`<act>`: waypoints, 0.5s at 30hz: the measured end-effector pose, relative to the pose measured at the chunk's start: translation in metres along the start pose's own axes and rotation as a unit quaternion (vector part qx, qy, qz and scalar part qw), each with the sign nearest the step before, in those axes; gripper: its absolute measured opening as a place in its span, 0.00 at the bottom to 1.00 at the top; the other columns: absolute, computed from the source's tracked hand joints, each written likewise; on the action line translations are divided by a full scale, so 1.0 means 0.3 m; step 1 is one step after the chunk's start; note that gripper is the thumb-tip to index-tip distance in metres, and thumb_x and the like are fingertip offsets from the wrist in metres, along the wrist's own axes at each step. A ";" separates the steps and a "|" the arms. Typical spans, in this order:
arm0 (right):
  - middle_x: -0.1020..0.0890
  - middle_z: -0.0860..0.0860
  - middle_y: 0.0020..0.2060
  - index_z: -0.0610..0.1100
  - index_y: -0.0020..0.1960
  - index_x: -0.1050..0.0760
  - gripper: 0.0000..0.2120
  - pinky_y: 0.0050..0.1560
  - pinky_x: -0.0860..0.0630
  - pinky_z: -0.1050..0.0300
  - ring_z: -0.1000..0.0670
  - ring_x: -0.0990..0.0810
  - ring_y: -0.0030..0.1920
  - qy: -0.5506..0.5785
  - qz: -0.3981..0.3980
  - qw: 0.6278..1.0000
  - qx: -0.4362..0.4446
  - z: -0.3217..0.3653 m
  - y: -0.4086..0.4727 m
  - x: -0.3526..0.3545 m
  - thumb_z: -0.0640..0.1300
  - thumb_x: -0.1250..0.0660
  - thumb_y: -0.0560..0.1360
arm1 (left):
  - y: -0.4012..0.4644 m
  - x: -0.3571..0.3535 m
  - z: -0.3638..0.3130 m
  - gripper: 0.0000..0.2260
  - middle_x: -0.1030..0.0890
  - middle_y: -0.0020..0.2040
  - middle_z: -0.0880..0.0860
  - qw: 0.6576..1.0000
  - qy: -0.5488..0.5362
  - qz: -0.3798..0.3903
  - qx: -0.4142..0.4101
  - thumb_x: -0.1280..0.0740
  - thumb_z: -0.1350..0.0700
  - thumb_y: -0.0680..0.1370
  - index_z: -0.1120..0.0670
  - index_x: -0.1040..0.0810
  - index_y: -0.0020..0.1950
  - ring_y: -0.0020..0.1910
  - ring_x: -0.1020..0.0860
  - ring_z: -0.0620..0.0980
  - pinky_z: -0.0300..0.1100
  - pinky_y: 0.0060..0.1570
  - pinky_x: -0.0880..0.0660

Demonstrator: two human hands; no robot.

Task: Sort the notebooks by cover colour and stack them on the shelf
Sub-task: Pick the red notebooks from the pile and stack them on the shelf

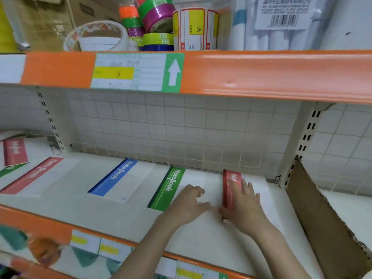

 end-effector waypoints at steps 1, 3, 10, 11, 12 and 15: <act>0.53 0.44 0.77 0.49 0.77 0.54 0.38 0.74 0.55 0.45 0.43 0.57 0.76 0.001 -0.001 1.000 0.021 0.054 0.005 -0.015 0.58 0.37 0.76 | -0.020 0.062 0.030 0.22 0.28 0.63 0.51 1.000 0.006 -0.027 -0.005 0.34 0.47 0.77 0.53 0.30 0.69 0.54 0.26 0.46 0.36 0.55 0.28; 0.50 0.44 0.77 0.49 0.76 0.49 0.31 0.75 0.51 0.48 0.45 0.53 0.77 0.017 0.008 0.998 0.054 0.167 0.013 -0.063 0.55 0.40 0.78 | -0.068 0.178 0.112 0.17 0.27 0.61 0.51 0.997 0.021 -0.076 0.003 0.35 0.51 0.78 0.53 0.27 0.67 0.56 0.26 0.47 0.36 0.55 0.28; 0.43 0.46 0.75 0.48 0.75 0.45 0.28 0.74 0.46 0.50 0.48 0.45 0.75 0.051 0.090 0.984 0.147 0.621 0.009 -0.321 0.52 0.40 0.79 | -0.309 0.496 0.481 0.15 0.26 0.59 0.51 0.986 0.086 -0.114 0.084 0.35 0.53 0.78 0.51 0.27 0.65 0.55 0.26 0.46 0.33 0.53 0.32; 0.43 0.46 0.75 0.48 0.75 0.45 0.28 0.74 0.45 0.51 0.48 0.46 0.75 0.057 0.095 0.982 0.155 0.652 0.001 -0.328 0.53 0.40 0.79 | -0.321 0.517 0.510 0.15 0.26 0.59 0.51 0.984 0.093 -0.116 0.097 0.36 0.53 0.79 0.51 0.27 0.65 0.55 0.26 0.45 0.31 0.50 0.34; 0.44 0.47 0.76 0.48 0.75 0.45 0.28 0.74 0.45 0.50 0.48 0.45 0.75 0.060 0.112 0.976 0.177 0.775 -0.005 -0.387 0.53 0.40 0.79 | -0.382 0.599 0.605 0.15 0.26 0.59 0.51 0.979 0.096 -0.134 0.119 0.36 0.53 0.79 0.51 0.26 0.65 0.54 0.26 0.45 0.29 0.47 0.35; 0.44 0.49 0.75 0.49 0.76 0.46 0.28 0.75 0.49 0.46 0.49 0.43 0.75 0.055 0.129 0.971 0.194 0.916 -0.016 -0.458 0.53 0.41 0.79 | -0.448 0.700 0.707 0.14 0.26 0.58 0.51 0.972 0.115 -0.146 0.142 0.37 0.53 0.79 0.51 0.26 0.64 0.54 0.25 0.47 0.30 0.45 0.36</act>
Point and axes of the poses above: each hand's wrist, its own y-axis towards the middle knuckle, its own x-axis out of the back of the hand, z = x × y, the point moved 9 cm from there along y, towards the middle knuckle
